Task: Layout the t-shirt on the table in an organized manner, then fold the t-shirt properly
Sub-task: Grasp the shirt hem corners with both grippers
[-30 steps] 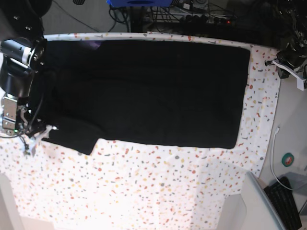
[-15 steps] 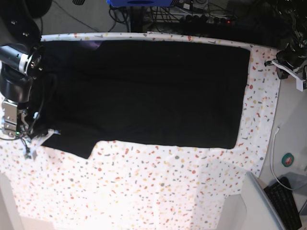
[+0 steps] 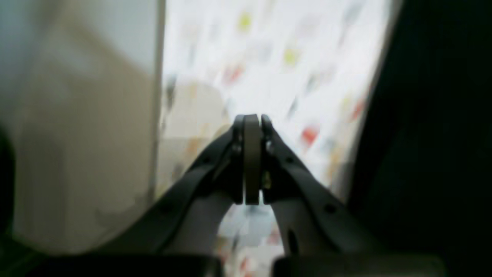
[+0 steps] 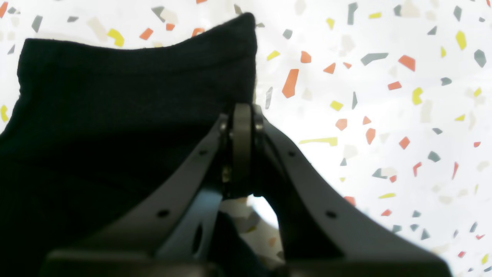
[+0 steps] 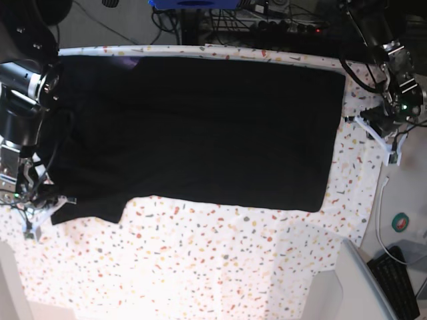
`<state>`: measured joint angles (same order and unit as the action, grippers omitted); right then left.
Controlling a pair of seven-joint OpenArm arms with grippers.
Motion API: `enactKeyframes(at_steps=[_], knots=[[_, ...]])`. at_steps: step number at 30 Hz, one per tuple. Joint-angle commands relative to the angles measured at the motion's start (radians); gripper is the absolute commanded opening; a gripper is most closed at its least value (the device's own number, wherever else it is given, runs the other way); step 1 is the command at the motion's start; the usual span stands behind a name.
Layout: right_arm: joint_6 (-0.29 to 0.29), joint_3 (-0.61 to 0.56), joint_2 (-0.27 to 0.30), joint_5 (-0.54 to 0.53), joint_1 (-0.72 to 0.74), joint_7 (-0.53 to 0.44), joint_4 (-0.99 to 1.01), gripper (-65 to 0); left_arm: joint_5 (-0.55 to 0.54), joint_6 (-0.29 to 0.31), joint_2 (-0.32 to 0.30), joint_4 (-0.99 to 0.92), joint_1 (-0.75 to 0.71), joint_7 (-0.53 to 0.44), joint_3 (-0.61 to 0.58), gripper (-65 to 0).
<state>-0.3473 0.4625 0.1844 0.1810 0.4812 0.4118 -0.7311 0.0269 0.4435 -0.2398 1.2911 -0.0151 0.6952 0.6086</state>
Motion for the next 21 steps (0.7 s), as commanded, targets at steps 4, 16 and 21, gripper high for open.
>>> enactKeyframes(at_steps=[4,16,21], knots=[[-0.011,-0.001,0.010,-0.008,0.038,-0.026,-0.041,-65.0,0.011,-0.005,-0.025,0.006,0.077,-0.016,-0.066,-65.0],[-0.077,-0.001,0.010,-0.010,0.035,-0.026,-0.091,-65.0,0.003,-0.005,-0.022,-0.255,0.290,-0.022,-0.141,-43.6],[-0.077,-0.075,0.010,-0.011,0.035,-0.023,-0.104,-65.0,0.011,-0.008,-0.019,-0.413,0.406,-0.073,-0.146,-27.2]])
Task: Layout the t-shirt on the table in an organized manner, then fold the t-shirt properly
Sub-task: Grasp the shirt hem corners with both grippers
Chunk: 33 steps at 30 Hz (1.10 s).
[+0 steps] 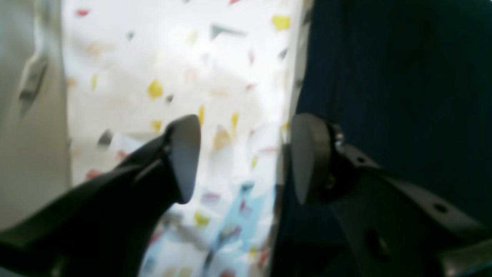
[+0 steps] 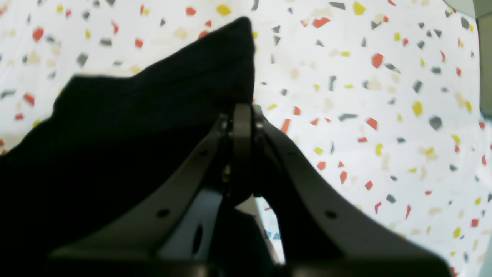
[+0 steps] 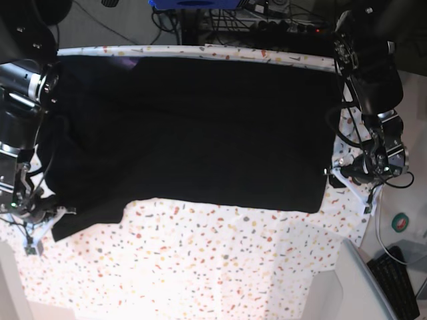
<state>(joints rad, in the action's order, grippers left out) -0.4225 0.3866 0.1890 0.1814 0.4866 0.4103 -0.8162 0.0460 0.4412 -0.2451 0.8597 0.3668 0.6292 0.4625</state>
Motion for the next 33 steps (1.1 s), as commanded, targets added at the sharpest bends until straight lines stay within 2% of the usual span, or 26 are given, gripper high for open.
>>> enactKeyframes(at_steps=[1,6,10,18,19,20,23,24,28,33], knots=[[-0.002,-0.025,0.005,-0.012,0.030,-0.021,-0.019,-65.0,-0.008,-0.006,-0.013,-0.035,0.048,-0.035,0.000,-27.0],[-0.002,-0.051,0.005,-0.012,0.028,-0.021,-0.019,-65.0,-0.008,-0.006,-0.015,-0.242,0.125,-0.110,0.000,-26.3],[-0.002,-0.056,0.004,-0.012,0.028,-0.021,-0.019,-65.0,-0.008,-0.006,0.003,-0.257,0.130,-0.154,0.000,-25.8],[-0.002,-0.051,0.004,-0.012,0.028,-0.024,-0.019,-65.0,-0.007,-0.006,0.053,-0.262,0.130,-0.150,0.000,-28.0],[-0.002,-0.051,0.004,-0.012,0.028,-0.024,-0.019,-65.0,-0.007,-0.006,0.056,-0.262,0.128,-0.150,0.000,-31.1],[-0.002,-0.050,0.004,-0.012,0.028,-0.024,-0.019,-65.0,-0.008,-0.006,0.056,-0.262,0.127,-0.150,0.000,-37.4],[-0.002,-0.050,0.004,-0.012,0.028,-0.024,-0.019,-65.0,-0.013,-0.006,0.057,-0.262,0.125,-0.150,0.000,-63.4],[-0.002,-0.050,0.004,-0.012,0.028,-0.026,-0.019,-65.0,-0.013,-0.006,0.057,-0.259,0.125,-0.150,0.000,-65.0],[-0.002,-0.050,0.005,-0.012,0.027,-0.026,-0.016,-65.0,-0.011,-0.006,0.054,-0.196,0.123,-0.136,0.009,-65.0],[-0.002,-0.054,0.007,-0.012,0.014,-0.026,-0.019,-65.0,-0.013,-0.006,0.053,0.028,0.034,0.077,0.012,-65.0]])
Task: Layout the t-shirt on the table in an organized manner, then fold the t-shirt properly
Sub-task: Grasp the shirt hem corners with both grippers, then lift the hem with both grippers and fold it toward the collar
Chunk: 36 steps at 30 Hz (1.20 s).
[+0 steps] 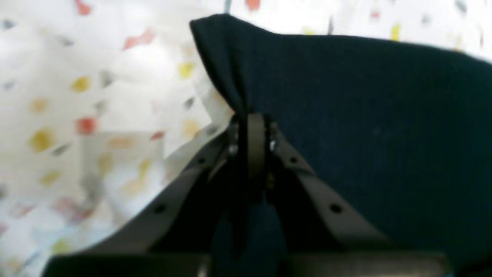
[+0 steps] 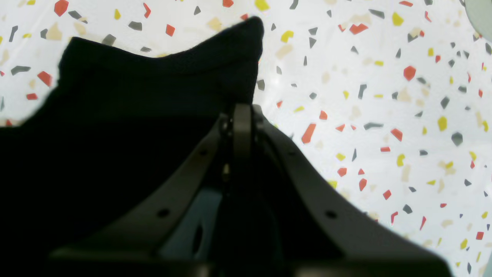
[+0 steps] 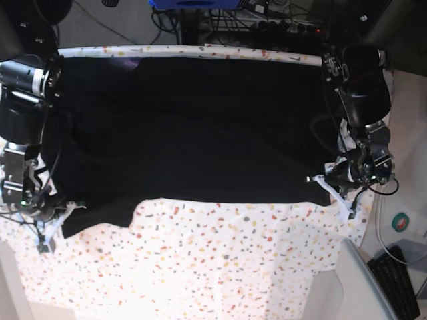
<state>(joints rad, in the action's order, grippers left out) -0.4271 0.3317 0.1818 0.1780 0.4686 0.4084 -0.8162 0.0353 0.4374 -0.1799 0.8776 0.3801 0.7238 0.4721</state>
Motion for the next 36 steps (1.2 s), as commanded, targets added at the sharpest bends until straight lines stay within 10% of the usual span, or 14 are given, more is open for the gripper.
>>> enactKeyframes(at_steps=[1,7,19,25,36], knots=[[0.003,0.000,0.014,-0.008,0.032,-0.024,-0.019,-65.0,-0.005,-0.002,-0.013,0.055,0.000,0.021,0.003,-65.0],[0.003,0.000,0.014,-0.008,0.032,-0.024,-0.019,-65.0,-0.007,-0.002,-0.003,0.203,-0.091,0.221,0.004,-65.0],[0.003,-0.001,0.012,-0.008,0.031,-0.022,-0.019,-65.0,-0.007,-0.002,-0.007,0.214,-0.132,0.300,0.173,-65.0],[0.003,-0.003,0.012,-0.008,0.031,-0.022,-0.019,-65.0,-0.007,-0.001,-0.008,0.280,-0.154,0.305,0.172,-38.8],[0.003,-0.003,0.012,-0.008,0.031,-0.021,-0.019,-65.0,-0.007,0.001,-0.005,0.441,-0.143,0.343,0.172,-35.1]])
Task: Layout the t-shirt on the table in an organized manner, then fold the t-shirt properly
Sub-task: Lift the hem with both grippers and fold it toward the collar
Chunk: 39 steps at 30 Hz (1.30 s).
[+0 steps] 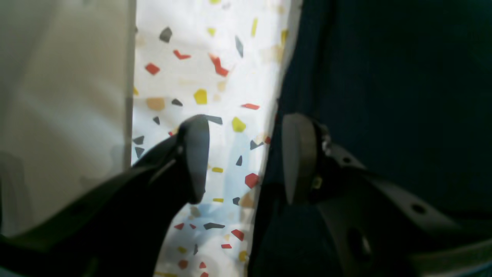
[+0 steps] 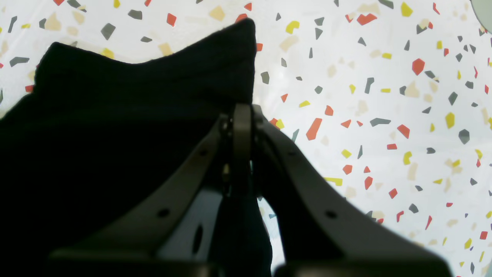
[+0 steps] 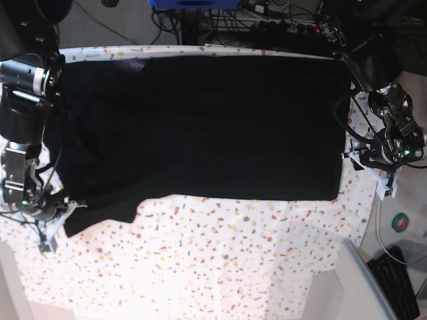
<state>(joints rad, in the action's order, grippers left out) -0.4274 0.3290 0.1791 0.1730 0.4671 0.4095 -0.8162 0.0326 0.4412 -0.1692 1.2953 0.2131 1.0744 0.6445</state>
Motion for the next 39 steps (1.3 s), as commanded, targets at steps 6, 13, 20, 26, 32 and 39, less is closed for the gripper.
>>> enactKeyframes(at_steps=[6,13,20,26,32,39], knots=[[0.003,0.000,0.015,-0.003,0.034,-0.022,-0.019,-65.0,-0.004,-0.002,-0.017,-0.001,0.093,0.003,0.001,-34.9],[0.003,0.000,0.013,-0.003,0.034,-0.021,-0.019,-65.0,0.005,-0.005,-0.048,-0.377,0.316,-0.199,-0.059,-34.9],[0.003,0.000,0.015,-0.003,0.032,-0.021,-0.019,-65.0,0.003,-0.041,-0.140,-0.814,0.481,-0.442,-0.130,-34.9],[0.003,0.000,0.015,-0.003,0.020,-0.024,-0.019,-65.0,-0.001,-0.143,-0.178,-0.830,0.484,-0.478,-0.139,-26.2],[0.003,0.000,0.015,-0.003,0.020,-0.025,-0.019,-65.0,0.000,-0.143,-0.174,-0.836,0.481,-0.481,-0.139,-16.8],[0.003,0.000,0.015,-0.003,0.020,-0.025,-0.019,-65.0,-0.001,-0.143,-0.161,-0.847,0.477,-0.481,-0.140,-16.1]])
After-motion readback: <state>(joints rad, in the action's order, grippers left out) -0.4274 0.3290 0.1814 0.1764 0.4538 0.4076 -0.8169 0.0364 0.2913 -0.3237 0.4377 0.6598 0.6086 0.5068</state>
